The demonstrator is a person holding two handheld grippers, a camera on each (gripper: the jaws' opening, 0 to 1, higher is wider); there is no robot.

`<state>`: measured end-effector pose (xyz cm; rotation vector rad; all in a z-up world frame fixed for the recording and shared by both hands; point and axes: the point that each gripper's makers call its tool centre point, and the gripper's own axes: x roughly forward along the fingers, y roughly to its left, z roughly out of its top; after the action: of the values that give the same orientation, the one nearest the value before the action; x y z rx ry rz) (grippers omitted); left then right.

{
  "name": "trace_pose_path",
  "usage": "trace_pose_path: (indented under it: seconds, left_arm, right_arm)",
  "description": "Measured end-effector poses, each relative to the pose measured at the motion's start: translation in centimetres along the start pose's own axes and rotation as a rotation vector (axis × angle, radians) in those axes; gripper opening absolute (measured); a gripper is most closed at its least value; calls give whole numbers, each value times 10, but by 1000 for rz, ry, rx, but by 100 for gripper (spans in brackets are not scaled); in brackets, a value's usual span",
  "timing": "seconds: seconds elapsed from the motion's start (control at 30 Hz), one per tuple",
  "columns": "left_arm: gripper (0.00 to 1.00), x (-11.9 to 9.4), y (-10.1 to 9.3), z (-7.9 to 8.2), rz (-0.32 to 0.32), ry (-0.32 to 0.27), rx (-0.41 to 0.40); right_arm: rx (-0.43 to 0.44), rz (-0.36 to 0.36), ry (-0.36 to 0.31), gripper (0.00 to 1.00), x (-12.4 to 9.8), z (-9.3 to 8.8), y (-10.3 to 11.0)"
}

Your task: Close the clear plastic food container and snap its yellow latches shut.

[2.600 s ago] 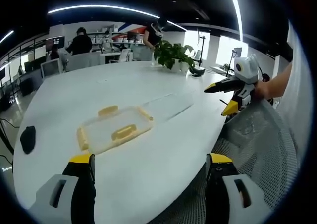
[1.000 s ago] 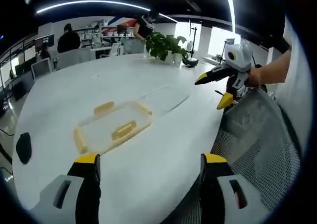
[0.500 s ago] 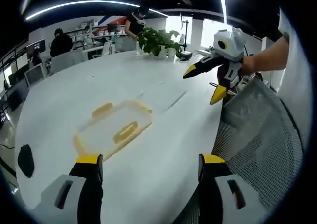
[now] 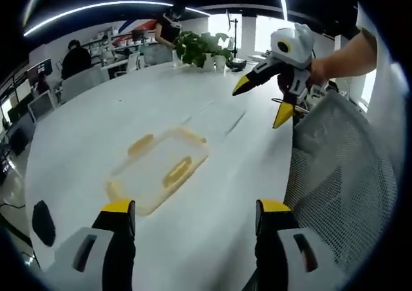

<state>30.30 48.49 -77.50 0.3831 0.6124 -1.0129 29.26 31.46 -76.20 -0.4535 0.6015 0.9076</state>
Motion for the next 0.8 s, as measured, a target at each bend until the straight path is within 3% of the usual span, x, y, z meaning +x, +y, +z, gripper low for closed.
trace_pose_path:
  seconds: [0.5,0.8]
  left_arm:
    - [73,5,10,-8,-4,36,41]
    - [72,3,20,-4,6,19,44]
  right_arm:
    - [-40,28,13,64,20,11,-5]
    - [-60,12,3,64,28,19,-9]
